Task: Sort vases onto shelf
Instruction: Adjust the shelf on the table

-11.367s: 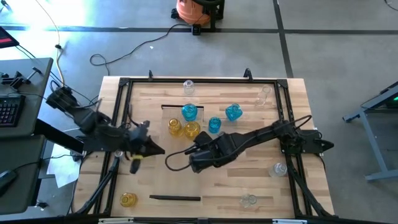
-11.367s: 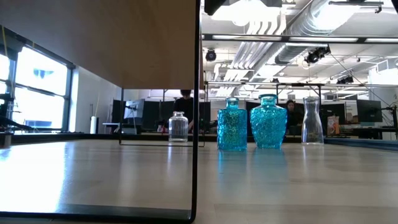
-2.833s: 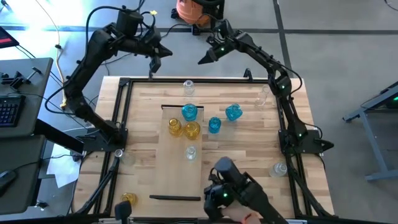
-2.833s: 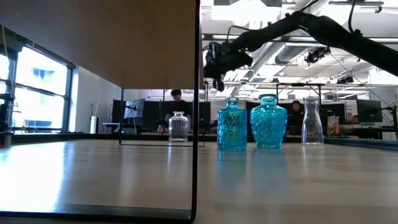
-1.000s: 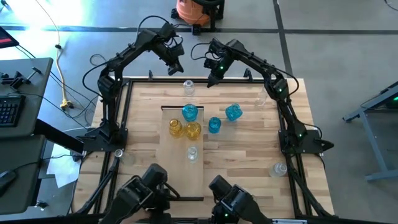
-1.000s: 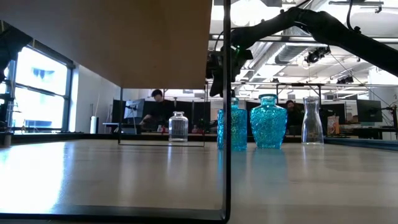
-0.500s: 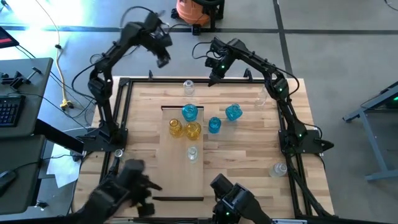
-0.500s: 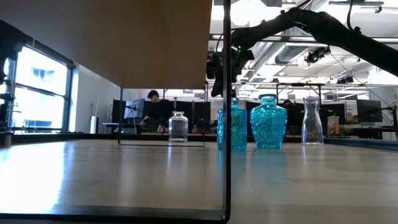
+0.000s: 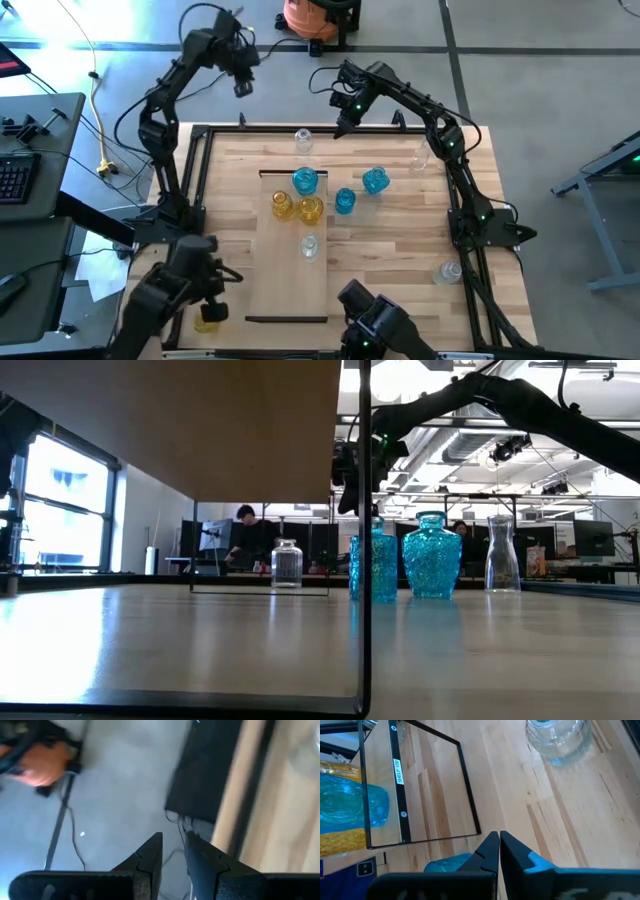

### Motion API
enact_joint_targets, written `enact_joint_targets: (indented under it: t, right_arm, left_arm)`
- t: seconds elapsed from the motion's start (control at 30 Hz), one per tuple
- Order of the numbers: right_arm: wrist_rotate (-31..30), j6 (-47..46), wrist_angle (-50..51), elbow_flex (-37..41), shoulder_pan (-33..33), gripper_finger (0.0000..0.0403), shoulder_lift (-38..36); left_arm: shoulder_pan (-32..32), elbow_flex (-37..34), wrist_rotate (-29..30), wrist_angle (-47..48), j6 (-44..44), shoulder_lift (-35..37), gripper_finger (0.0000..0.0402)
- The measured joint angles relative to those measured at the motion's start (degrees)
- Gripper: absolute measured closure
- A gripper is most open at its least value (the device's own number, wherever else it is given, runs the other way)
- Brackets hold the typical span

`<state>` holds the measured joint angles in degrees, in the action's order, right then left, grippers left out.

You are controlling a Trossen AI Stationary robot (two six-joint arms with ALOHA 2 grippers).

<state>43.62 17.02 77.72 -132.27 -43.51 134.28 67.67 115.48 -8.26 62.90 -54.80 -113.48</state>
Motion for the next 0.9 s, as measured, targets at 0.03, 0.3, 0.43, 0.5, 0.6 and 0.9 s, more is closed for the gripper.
enact_joint_targets:
  t: [0.03,0.3,0.43,0.5,0.6,0.9]
  right_arm:
    - [0.0,0.0,0.35,0.0,0.0,0.0403,0.0]
    - [-0.15,0.01,2.21,0.0,-0.76,0.0403,0.0]
    - [-0.31,0.02,2.01,0.0,-0.9,0.0403,0.0]
    - [-0.3,0.02,1.74,0.0,-0.87,0.0403,0.0]
    - [-0.3,0.05,1.5,0.0,-0.87,0.0403,0.0]
    - [-0.07,1.41,0.74,0.0,-0.75,0.0403,0.0]
  left_arm:
    - [-0.17,0.0,-0.05,1.4,-2.14,-0.63,0.0325]
    - [-1.24,-2.01,-0.33,3.72,-13.51,-2.39,0.033]
    - [-1.96,-2.14,-6.22,3.37,-4.25,-2.06,0.0342]
    - [-2.03,-2.09,-13.26,3.42,1.19,-1.04,0.0349]
    - [-1.97,-2.05,-20.36,3.75,10.52,0.38,0.0358]
    - [-1.48,-2.21,-21.4,4.65,23.69,1.26,0.0367]
